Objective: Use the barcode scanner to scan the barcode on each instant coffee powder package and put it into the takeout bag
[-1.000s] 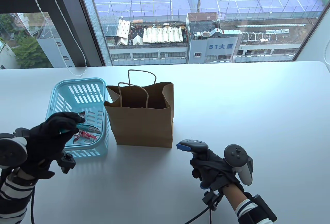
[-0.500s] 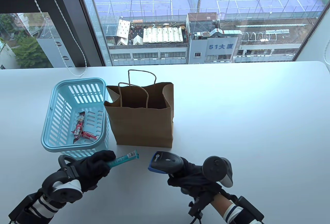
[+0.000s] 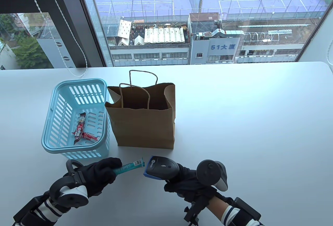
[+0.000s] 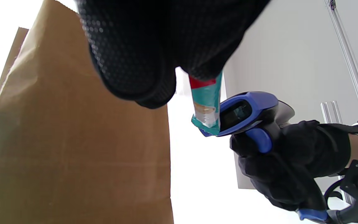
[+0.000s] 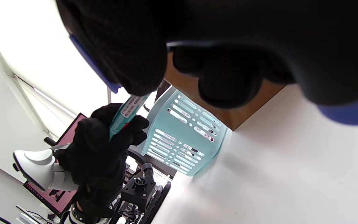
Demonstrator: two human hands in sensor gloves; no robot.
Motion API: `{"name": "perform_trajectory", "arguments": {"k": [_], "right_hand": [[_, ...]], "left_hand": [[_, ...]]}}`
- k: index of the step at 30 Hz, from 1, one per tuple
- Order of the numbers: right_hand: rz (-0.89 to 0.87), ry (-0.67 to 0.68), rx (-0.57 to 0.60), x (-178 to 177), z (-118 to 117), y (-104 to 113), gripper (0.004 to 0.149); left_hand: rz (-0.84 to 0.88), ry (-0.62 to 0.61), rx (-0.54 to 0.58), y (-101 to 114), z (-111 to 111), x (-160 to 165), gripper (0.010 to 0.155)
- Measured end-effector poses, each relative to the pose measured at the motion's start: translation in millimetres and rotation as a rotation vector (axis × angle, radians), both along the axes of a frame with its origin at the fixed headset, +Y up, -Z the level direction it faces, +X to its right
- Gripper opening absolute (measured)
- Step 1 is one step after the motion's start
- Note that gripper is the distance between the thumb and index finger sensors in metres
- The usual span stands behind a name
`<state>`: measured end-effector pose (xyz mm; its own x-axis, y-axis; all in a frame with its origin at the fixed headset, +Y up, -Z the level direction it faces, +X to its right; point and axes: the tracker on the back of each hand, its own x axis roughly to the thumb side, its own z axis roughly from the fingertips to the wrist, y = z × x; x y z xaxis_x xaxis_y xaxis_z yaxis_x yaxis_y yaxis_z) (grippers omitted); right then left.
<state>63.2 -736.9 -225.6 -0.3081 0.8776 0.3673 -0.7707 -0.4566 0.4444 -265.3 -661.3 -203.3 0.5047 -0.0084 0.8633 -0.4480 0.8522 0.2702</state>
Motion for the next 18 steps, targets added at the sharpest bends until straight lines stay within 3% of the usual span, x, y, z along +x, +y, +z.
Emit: {"name": "perform_trajectory", "arguments": {"k": [10,18], "right_hand": [[-0.067,0.052,-0.022,3,-2,-2,0.064],[-0.036,-0.035,-0.109,23,-10,-3,0.065]], "left_hand": [[0.020,-0.003,-0.016,1,1,-4,0.027],[0.281,0.076,-0.100,38,-6,-46,0.034]]}}
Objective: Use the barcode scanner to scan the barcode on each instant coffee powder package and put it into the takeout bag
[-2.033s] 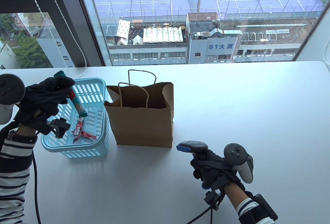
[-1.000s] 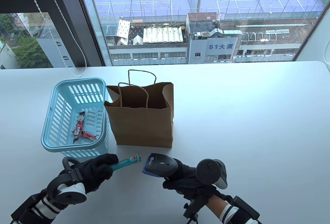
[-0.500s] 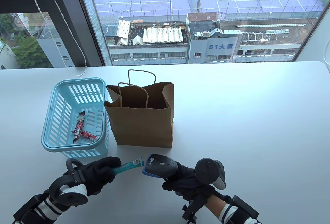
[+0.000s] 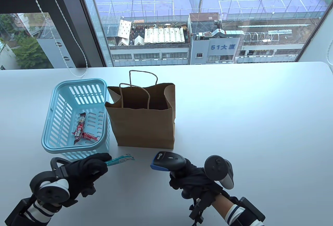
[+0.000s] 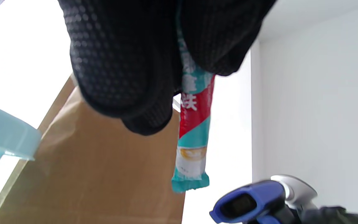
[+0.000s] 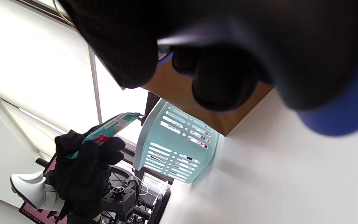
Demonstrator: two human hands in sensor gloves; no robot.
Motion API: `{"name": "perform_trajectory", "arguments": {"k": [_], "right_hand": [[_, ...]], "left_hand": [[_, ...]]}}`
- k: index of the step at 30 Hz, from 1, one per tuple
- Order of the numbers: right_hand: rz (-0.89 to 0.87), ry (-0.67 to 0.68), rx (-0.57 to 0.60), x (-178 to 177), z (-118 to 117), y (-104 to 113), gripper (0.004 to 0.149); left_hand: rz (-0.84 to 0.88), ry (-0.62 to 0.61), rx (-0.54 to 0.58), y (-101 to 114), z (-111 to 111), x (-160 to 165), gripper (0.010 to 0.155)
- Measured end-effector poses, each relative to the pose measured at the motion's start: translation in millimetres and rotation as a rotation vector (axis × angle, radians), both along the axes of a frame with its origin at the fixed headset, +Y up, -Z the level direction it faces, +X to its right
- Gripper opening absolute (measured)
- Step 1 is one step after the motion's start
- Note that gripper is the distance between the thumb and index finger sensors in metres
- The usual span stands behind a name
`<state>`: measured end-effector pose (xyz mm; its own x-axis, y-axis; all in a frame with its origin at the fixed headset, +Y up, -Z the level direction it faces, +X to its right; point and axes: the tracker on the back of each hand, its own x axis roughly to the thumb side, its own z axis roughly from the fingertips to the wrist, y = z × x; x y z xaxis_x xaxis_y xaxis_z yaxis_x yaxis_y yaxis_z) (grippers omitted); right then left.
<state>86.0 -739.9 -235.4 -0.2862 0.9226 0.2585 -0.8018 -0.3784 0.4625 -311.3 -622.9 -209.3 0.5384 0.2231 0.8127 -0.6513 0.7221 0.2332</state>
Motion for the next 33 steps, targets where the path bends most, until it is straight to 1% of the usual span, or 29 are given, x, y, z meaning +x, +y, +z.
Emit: {"name": "perform_trajectory", "arguments": {"k": [3,4,5,6,8,9,10,12,13,14,16,17,19,21,23,27,30,33], "right_hand": [[-0.010,-0.003,-0.021,0,-1,-1,0.065],[-0.010,-0.002,-0.022,0,-1,-1,0.065],[-0.010,0.002,-0.024,-2,-1,-2,0.065],[-0.010,0.005,-0.025,-3,-1,-2,0.065],[-0.009,0.015,-0.029,-5,-1,-2,0.065],[-0.008,0.020,-0.030,-6,-1,-2,0.065],[-0.008,0.022,-0.032,-7,-1,-2,0.065],[-0.004,0.030,-0.035,-7,-1,-2,0.064],[-0.001,0.031,-0.034,-7,0,-2,0.064],[0.003,0.032,-0.032,-7,0,-2,0.064],[0.005,0.029,-0.032,-7,0,-2,0.064],[0.005,0.028,-0.032,-7,0,-2,0.064],[0.007,0.028,-0.031,-7,0,-1,0.064],[0.009,0.029,-0.029,-7,0,-1,0.064],[0.010,0.034,-0.025,-6,0,-1,0.064],[0.015,0.046,-0.018,-6,0,-1,0.064],[0.016,0.056,-0.022,-7,1,-1,0.064],[0.022,0.061,-0.021,-7,1,-1,0.064]], "left_hand": [[0.105,0.028,-0.045,18,-2,-19,0.037],[0.125,0.038,-0.043,23,-1,-24,0.039],[0.175,0.072,-0.015,35,-1,-34,0.040],[0.188,0.087,-0.003,41,-1,-37,0.042],[0.220,0.154,0.000,71,-7,-49,0.040],[0.234,0.196,-0.007,87,-13,-53,0.038],[0.241,0.224,-0.020,98,-18,-55,0.035],[0.288,0.285,-0.080,132,-39,-57,0.032],[0.301,0.296,-0.101,141,-47,-57,0.032],[0.316,0.320,-0.166,154,-63,-55,0.033],[0.333,0.338,-0.281,169,-93,-47,0.033],[0.340,0.352,-0.313,171,-103,-43,0.033],[0.322,0.388,-0.376,170,-130,-29,0.033],[0.273,0.424,-0.404,165,-147,-16,0.033],[0.229,0.419,-0.441,156,-159,-1,0.033],[0.148,0.395,-0.468,139,-170,26,0.033],[0.030,0.373,-0.476,123,-175,51,0.034],[-0.093,0.358,-0.505,109,-179,67,0.035]]}}
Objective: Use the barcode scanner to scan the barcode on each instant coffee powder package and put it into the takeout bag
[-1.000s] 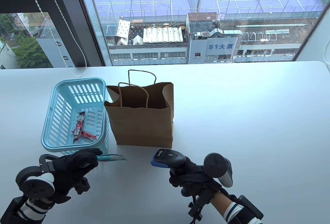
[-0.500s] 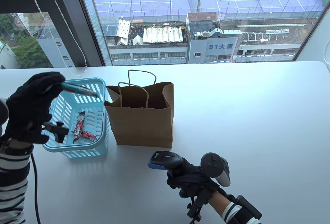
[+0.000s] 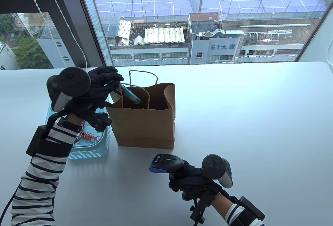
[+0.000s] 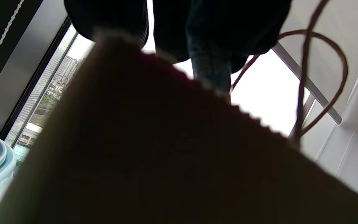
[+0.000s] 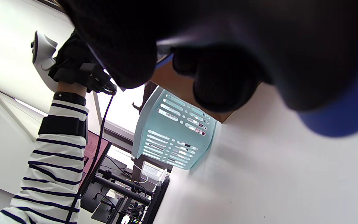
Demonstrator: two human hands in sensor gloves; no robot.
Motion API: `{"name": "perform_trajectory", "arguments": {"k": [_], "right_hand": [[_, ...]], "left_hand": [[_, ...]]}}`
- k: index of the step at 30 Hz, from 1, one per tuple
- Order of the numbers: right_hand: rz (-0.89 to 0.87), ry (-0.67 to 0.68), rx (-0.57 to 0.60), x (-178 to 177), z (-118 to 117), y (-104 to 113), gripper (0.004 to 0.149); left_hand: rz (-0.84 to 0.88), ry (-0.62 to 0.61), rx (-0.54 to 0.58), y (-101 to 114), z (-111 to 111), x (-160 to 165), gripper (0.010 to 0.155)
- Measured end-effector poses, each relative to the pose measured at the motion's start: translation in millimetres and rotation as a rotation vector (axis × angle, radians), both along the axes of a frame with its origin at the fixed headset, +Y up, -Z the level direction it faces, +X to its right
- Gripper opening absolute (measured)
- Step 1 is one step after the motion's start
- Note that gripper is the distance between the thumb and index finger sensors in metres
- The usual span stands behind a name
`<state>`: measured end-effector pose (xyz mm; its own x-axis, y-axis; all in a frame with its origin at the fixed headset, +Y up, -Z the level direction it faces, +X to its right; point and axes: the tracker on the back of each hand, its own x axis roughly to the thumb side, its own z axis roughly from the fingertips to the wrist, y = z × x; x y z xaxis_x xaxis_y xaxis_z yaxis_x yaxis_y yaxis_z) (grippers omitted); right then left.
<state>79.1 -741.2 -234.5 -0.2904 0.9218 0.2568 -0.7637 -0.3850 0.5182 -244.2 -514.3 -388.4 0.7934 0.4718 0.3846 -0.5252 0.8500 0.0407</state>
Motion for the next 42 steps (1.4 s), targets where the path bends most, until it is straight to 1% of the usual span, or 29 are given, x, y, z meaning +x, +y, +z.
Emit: {"name": "perform_trajectory", "arguments": {"k": [3,8,15,19,23,25,27,28,29,30,32,36,37,38,40,42], "right_hand": [[0.002,0.003,0.002,0,0,0,0.064],[0.004,0.005,-0.001,0,0,0,0.064],[0.007,0.006,-0.010,-1,1,-1,0.064],[0.009,0.005,-0.020,-1,0,-1,0.064],[0.008,-0.002,-0.030,-1,0,-2,0.064],[0.007,-0.006,-0.035,-1,0,-2,0.064],[0.006,-0.013,-0.041,0,-1,-2,0.064],[0.006,-0.014,-0.043,0,-1,-2,0.064],[0.007,-0.014,-0.045,0,-1,-2,0.064],[0.008,-0.013,-0.046,0,-1,-3,0.064],[0.012,-0.009,-0.047,-1,-1,-3,0.064],[0.020,-0.006,-0.045,-1,-2,-3,0.064],[0.021,-0.007,-0.045,-1,-2,-3,0.064],[0.021,-0.008,-0.046,0,-2,-3,0.064],[0.021,-0.011,-0.049,0,-2,-3,0.064],[0.020,-0.010,-0.049,0,-2,-3,0.064]], "left_hand": [[-0.036,-0.012,-0.011,-10,-3,7,0.037],[-0.062,-0.067,-0.103,-21,-7,11,0.048],[0.029,-0.084,-0.094,-25,-5,0,0.050],[0.064,-0.072,-0.055,-23,-1,-11,0.051],[0.120,-0.004,0.013,-20,0,-30,0.052],[0.153,0.086,0.035,-19,-3,-47,0.052],[0.109,0.235,0.020,-25,-11,-66,0.051],[0.067,0.279,-0.009,-29,-15,-72,0.050],[-0.022,0.327,-0.088,-37,-22,-79,0.050],[-0.097,0.347,-0.171,-45,-27,-83,0.050],[-0.267,0.370,-0.374,-72,-40,-92,0.049],[-0.413,0.411,-0.702,-116,-58,-100,0.049],[-0.437,0.419,-0.735,-121,-60,-101,0.049],[-0.489,0.436,-0.798,-132,-64,-103,0.049],[-0.579,0.448,-0.959,-153,-69,-104,0.050],[-0.610,0.419,-1.095,-169,-71,-104,0.052]]}}
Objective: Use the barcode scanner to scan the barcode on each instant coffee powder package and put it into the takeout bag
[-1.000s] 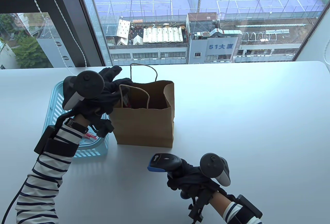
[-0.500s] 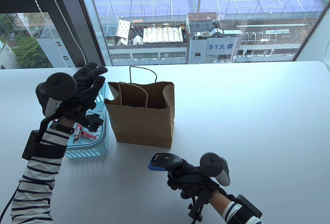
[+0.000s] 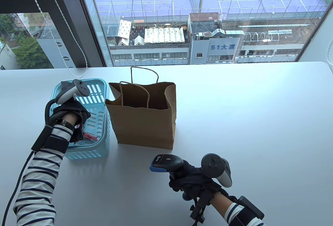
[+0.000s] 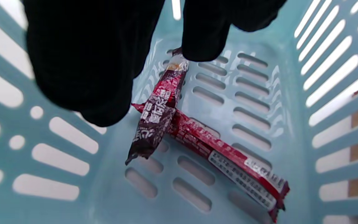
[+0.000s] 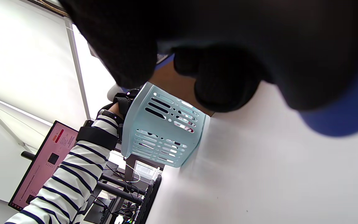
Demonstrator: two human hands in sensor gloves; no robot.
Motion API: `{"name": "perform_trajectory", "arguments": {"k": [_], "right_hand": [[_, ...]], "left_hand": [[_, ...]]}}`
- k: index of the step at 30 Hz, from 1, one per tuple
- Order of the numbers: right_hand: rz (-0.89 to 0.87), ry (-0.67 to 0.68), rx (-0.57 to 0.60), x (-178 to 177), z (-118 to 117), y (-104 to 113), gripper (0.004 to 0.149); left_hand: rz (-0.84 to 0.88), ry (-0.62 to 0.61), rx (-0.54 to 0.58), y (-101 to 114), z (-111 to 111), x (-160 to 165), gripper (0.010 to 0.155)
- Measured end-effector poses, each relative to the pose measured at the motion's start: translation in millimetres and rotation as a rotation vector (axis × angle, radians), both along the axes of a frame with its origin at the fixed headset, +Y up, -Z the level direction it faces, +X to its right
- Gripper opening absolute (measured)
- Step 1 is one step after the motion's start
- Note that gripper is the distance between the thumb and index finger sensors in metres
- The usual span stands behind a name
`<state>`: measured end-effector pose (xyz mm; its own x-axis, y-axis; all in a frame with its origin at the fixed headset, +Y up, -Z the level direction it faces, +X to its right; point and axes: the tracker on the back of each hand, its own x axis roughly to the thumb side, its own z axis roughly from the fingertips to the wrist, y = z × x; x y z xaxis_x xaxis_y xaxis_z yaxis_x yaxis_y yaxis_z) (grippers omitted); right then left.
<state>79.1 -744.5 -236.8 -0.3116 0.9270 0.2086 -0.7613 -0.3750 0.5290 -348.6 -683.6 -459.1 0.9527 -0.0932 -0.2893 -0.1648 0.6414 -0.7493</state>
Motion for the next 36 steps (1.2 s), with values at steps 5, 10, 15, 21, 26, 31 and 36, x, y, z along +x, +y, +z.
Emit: {"name": "perform_trajectory", "arguments": {"k": [5,10,15,21,26,31,36], "right_hand": [[0.003,0.007,0.002,0,0,0,0.064],[0.004,0.007,-0.002,0,0,-1,0.064],[0.005,0.008,-0.002,0,-1,-1,0.064],[0.005,0.010,0.001,0,0,-1,0.064],[0.007,0.015,0.001,0,0,-2,0.064],[0.007,0.020,0.005,-1,0,-2,0.064],[0.005,0.023,0.000,-2,0,-3,0.064]], "left_hand": [[0.002,-0.003,-0.152,-32,-1,2,0.054],[0.072,0.019,-0.209,-41,-1,-1,0.059],[0.187,0.029,-0.268,-51,3,-3,0.066],[0.203,0.030,-0.210,-41,0,-5,0.071],[0.275,-0.016,-0.042,16,1,-6,0.059],[0.266,-0.099,0.491,98,29,-18,0.037],[0.355,-0.195,0.856,148,82,-30,0.064]]}}
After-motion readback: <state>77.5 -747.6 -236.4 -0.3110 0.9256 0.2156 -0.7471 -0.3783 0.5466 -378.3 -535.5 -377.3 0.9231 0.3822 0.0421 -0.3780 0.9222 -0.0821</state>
